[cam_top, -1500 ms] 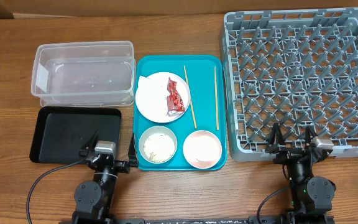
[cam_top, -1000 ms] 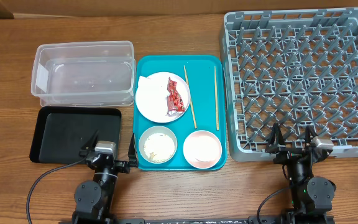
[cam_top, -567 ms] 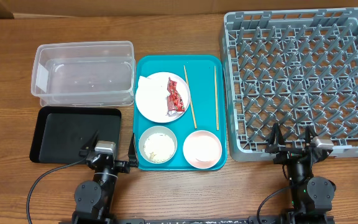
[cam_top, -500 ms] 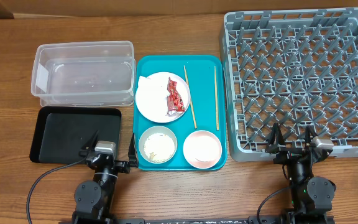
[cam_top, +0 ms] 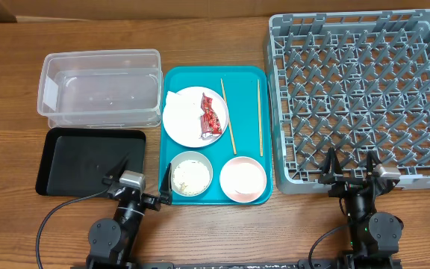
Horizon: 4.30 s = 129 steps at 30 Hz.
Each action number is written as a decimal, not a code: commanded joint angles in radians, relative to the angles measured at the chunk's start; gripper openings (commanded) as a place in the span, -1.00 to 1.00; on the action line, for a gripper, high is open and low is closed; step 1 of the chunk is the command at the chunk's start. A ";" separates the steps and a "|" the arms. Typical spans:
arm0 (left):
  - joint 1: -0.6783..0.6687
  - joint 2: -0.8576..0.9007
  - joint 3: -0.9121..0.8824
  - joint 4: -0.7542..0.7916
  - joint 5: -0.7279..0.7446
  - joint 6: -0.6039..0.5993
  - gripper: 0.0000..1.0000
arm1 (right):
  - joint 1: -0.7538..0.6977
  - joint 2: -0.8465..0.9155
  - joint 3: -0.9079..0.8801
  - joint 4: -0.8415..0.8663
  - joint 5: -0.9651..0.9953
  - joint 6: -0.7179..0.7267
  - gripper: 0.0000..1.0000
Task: Sort waste into correct bins and load items into the dishwasher
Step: 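Move the left gripper toward the white cups on the teal tray, then grasp the white cup with the left gripper and lift it, then hand the white cup from the left gripper to the right gripper, then place the white cup upside down in the dish rack with right gripper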
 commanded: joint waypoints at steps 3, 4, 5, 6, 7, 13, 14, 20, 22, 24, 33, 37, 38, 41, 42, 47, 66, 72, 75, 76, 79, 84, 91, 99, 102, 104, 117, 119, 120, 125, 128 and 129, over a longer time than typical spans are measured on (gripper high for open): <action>0.005 -0.003 -0.003 0.043 0.070 -0.014 1.00 | -0.004 -0.009 -0.010 0.017 -0.115 0.001 1.00; 0.005 -0.003 0.000 0.055 0.087 -0.014 1.00 | -0.004 -0.009 -0.010 0.024 -0.142 0.001 1.00; 0.005 -0.003 0.006 0.060 0.095 -0.014 1.00 | -0.004 -0.009 -0.009 0.031 -0.168 0.001 1.00; 0.005 -0.003 0.017 0.061 0.103 -0.014 1.00 | -0.004 -0.009 -0.003 0.031 -0.195 0.001 1.00; 0.005 -0.003 0.029 0.061 0.106 -0.014 1.00 | -0.004 -0.009 0.008 0.029 -0.220 0.000 1.00; 0.005 0.063 0.255 -0.171 0.098 -0.033 1.00 | -0.004 0.005 0.202 -0.125 -0.264 0.000 1.00; 0.005 0.107 0.312 -0.228 0.087 -0.033 1.00 | -0.004 0.023 0.260 -0.176 -0.265 0.000 1.00; 0.005 0.489 0.664 -0.465 0.149 -0.047 1.00 | -0.004 0.232 0.592 -0.452 -0.265 0.000 1.00; 0.003 0.631 0.804 -0.585 0.204 -0.076 1.00 | -0.004 0.331 0.714 -0.570 -0.264 0.000 1.00; -0.008 0.782 0.956 -0.738 0.256 -0.086 1.00 | -0.004 0.439 0.833 -0.687 -0.267 0.000 1.00; -0.045 1.223 1.312 -1.033 0.664 -0.165 0.99 | -0.004 0.682 1.010 -0.896 -0.393 0.007 1.00; -0.192 1.325 1.311 -1.064 0.511 -0.179 0.69 | -0.004 0.704 1.009 -0.909 -0.412 0.041 1.00; -0.241 1.344 1.309 -1.070 0.431 -0.202 0.65 | -0.005 0.708 1.010 -0.909 -0.413 0.060 1.00; -0.416 1.414 1.295 -1.059 0.142 -0.323 0.59 | -0.005 0.721 1.010 -0.914 -0.414 0.084 1.00; -0.457 1.436 1.293 -1.057 0.078 -0.360 0.54 | -0.005 0.723 1.010 -0.916 -0.414 0.084 1.00; -0.593 1.590 1.292 -1.001 -0.056 -0.457 0.16 | -0.005 0.723 1.009 -0.933 -0.414 0.084 1.00; -0.497 1.662 1.322 -0.996 0.052 -0.505 -0.92 | -0.005 0.722 1.009 -0.954 -0.415 0.084 1.00; -0.264 1.493 1.324 -0.958 0.440 -0.354 -0.92 | -0.005 0.723 1.009 -0.933 -0.496 0.083 1.00; -0.125 1.461 1.324 -0.958 0.718 -0.280 -0.92 | -0.005 0.723 1.009 -0.890 -0.615 0.079 1.00; -0.097 1.461 1.324 -0.961 0.807 -0.256 -0.92 | -0.005 0.725 1.009 -0.869 -0.671 0.075 1.00; -0.027 1.466 1.323 -0.968 1.163 -0.162 -0.92 | 0.013 0.746 1.009 -0.764 -0.923 0.014 0.96; -0.028 1.468 1.323 -0.972 1.390 -0.117 -0.92 | 0.097 0.817 1.009 -0.626 -1.032 0.035 0.94; -0.079 1.468 1.323 -0.980 1.389 -0.114 -0.92 | 0.259 0.928 1.009 -0.417 -1.117 0.084 0.95; -0.088 1.468 1.323 -0.987 1.340 -0.114 -0.92 | 0.361 0.984 1.009 -0.305 -1.104 0.136 0.30; -0.089 1.468 1.323 -0.987 1.339 -0.114 -0.92 | 0.343 0.978 1.009 -0.309 -1.096 0.136 0.28; -0.089 1.468 1.323 -0.990 1.332 -0.114 -0.90 | 0.317 0.965 1.009 -0.313 -1.094 0.136 0.18; -0.076 1.468 1.323 -1.112 0.722 -0.160 0.00 | 0.106 0.893 1.080 -0.952 -0.215 0.272 0.01; -0.076 1.468 1.323 -1.104 0.705 -0.168 0.00 | 0.106 0.916 1.115 -1.070 -0.111 0.291 0.01; -0.076 1.468 1.323 -1.098 0.704 -0.169 0.00 | 0.106 0.933 1.128 -1.118 -0.089 0.294 0.03; -0.077 1.468 1.323 -1.077 0.696 -0.172 0.02 | 0.113 1.043 1.135 -1.246 -0.091 0.294 0.04; -0.077 1.468 1.323 -1.088 0.641 -0.172 0.03 | 0.144 1.130 1.135 -1.243 -0.092 0.293 0.13; -0.077 1.468 1.323 -1.094 0.616 -0.172 0.02 | 0.160 1.161 1.135 -1.225 -0.090 0.293 0.13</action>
